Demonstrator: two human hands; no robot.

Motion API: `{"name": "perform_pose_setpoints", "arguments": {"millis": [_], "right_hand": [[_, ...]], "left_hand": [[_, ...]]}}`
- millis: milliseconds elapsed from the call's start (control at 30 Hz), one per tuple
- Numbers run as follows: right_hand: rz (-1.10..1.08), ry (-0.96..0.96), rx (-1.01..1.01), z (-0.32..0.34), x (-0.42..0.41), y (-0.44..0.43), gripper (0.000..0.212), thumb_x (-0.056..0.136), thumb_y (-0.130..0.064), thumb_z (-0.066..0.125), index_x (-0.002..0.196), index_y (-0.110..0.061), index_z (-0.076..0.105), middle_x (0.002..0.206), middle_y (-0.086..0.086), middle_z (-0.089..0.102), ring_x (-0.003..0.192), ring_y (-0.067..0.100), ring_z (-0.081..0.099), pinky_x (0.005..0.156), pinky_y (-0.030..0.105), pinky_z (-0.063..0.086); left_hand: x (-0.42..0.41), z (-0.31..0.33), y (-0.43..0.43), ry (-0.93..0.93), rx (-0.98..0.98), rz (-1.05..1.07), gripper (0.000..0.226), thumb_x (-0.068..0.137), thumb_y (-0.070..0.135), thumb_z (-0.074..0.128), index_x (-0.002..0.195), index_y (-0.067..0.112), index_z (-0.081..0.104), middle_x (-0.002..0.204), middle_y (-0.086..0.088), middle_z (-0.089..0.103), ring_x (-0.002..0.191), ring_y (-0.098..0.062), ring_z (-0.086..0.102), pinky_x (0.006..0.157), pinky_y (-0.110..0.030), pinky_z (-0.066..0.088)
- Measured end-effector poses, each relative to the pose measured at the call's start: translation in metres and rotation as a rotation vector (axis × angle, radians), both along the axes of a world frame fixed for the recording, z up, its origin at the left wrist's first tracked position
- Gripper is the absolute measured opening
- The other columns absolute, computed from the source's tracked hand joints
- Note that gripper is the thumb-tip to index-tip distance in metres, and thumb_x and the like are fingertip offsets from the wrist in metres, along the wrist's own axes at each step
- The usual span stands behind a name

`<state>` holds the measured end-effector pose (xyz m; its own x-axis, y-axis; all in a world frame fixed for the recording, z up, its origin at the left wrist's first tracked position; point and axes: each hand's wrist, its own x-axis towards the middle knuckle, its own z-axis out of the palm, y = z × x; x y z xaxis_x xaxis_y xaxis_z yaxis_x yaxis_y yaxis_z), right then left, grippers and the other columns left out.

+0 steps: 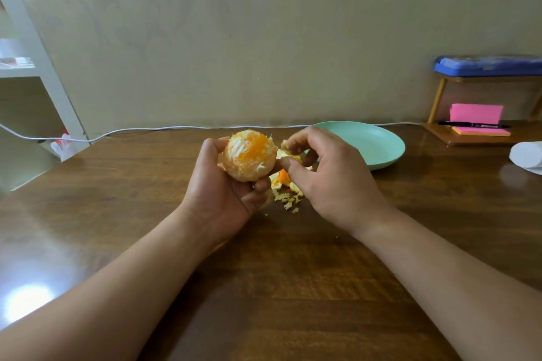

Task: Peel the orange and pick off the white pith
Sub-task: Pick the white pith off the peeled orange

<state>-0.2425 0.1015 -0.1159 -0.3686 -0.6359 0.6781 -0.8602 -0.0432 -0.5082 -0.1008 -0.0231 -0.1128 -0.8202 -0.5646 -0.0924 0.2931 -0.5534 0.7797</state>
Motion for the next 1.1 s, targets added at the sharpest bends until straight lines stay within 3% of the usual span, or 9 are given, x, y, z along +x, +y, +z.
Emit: {"name": "perform_pose_setpoints", "arguments": {"millis": [133, 200, 333, 567, 700, 833, 1033, 1100], "right_hand": [[-0.003, 0.161, -0.054, 0.001, 0.002, 0.001, 0.017, 0.096, -0.027, 0.077, 0.113, -0.024, 0.071, 0.104, -0.016, 0.065, 0.091, 0.001, 0.057, 0.075, 0.019, 0.051], [-0.017, 0.245, -0.057, 0.001, 0.0, 0.001, 0.014, 0.095, -0.026, 0.077, 0.108, -0.023, 0.073, 0.1, -0.014, 0.066, 0.089, 0.001, 0.055, 0.074, 0.024, 0.052], [-0.042, 0.394, -0.033, 0.005, -0.006, 0.0, 0.008, 0.092, -0.025, 0.077, 0.099, -0.021, 0.073, 0.092, -0.008, 0.068, 0.088, 0.015, 0.061, 0.068, 0.038, 0.054], [-0.053, 0.539, 0.073, 0.011, -0.004, -0.001, 0.007, 0.092, -0.022, 0.07, 0.085, -0.02, 0.068, 0.082, -0.004, 0.066, 0.078, 0.018, 0.059, 0.058, 0.034, 0.049], [-0.07, 0.542, 0.079, 0.009, 0.0, -0.002, 0.007, 0.088, -0.021, 0.068, 0.083, -0.019, 0.063, 0.079, -0.004, 0.061, 0.075, 0.018, 0.054, 0.055, 0.034, 0.045], [-0.11, 0.428, 0.077, 0.005, -0.005, -0.001, 0.008, 0.088, -0.022, 0.067, 0.084, -0.021, 0.06, 0.08, -0.006, 0.058, 0.077, 0.018, 0.053, 0.058, 0.035, 0.045], [-0.097, 0.297, 0.232, 0.001, -0.013, 0.002, 0.024, 0.105, -0.038, 0.059, 0.085, -0.025, 0.065, 0.079, -0.006, 0.059, 0.073, 0.014, 0.053, 0.055, 0.031, 0.035], [-0.092, 0.255, 0.257, -0.001, -0.012, 0.002, 0.012, 0.102, -0.034, 0.066, 0.091, -0.027, 0.067, 0.087, -0.008, 0.06, 0.081, 0.012, 0.055, 0.059, 0.029, 0.041]], "left_hand": [[-0.002, 0.0, 0.003, -0.053, -0.041, 0.017, 0.048, 0.1, 0.046, 0.044, 0.119, 0.004, 0.058, 0.086, -0.017, 0.067, 0.057, -0.021, 0.048, 0.044, -0.024, 0.029], [-0.003, 0.0, 0.003, -0.081, -0.052, 0.015, 0.049, 0.101, 0.047, 0.043, 0.119, 0.004, 0.058, 0.086, -0.017, 0.068, 0.057, -0.021, 0.048, 0.044, -0.024, 0.028], [-0.004, 0.0, 0.0, -0.153, -0.077, -0.008, 0.047, 0.103, 0.048, 0.042, 0.122, 0.008, 0.057, 0.087, -0.017, 0.069, 0.059, -0.022, 0.048, 0.044, -0.023, 0.028], [-0.003, 0.002, -0.004, -0.272, -0.137, -0.038, 0.045, 0.105, 0.048, 0.041, 0.114, 0.009, 0.063, 0.087, -0.017, 0.069, 0.056, -0.02, 0.05, 0.043, -0.023, 0.031], [-0.003, 0.001, -0.004, -0.288, -0.132, -0.054, 0.044, 0.104, 0.048, 0.042, 0.11, 0.009, 0.062, 0.082, -0.013, 0.066, 0.056, -0.02, 0.05, 0.042, -0.022, 0.032], [-0.003, 0.0, -0.006, -0.275, -0.094, -0.068, 0.046, 0.102, 0.048, 0.043, 0.115, 0.009, 0.064, 0.099, -0.022, 0.068, 0.056, -0.02, 0.049, 0.043, -0.022, 0.031], [0.0, 0.003, -0.006, -0.223, -0.006, -0.057, 0.051, 0.103, 0.047, 0.039, 0.124, 0.007, 0.063, 0.103, -0.027, 0.071, 0.057, -0.02, 0.047, 0.042, -0.021, 0.029], [0.001, 0.004, -0.007, -0.214, 0.002, -0.04, 0.053, 0.102, 0.048, 0.039, 0.127, 0.007, 0.062, 0.104, -0.026, 0.072, 0.058, -0.02, 0.047, 0.043, -0.022, 0.028]]}}
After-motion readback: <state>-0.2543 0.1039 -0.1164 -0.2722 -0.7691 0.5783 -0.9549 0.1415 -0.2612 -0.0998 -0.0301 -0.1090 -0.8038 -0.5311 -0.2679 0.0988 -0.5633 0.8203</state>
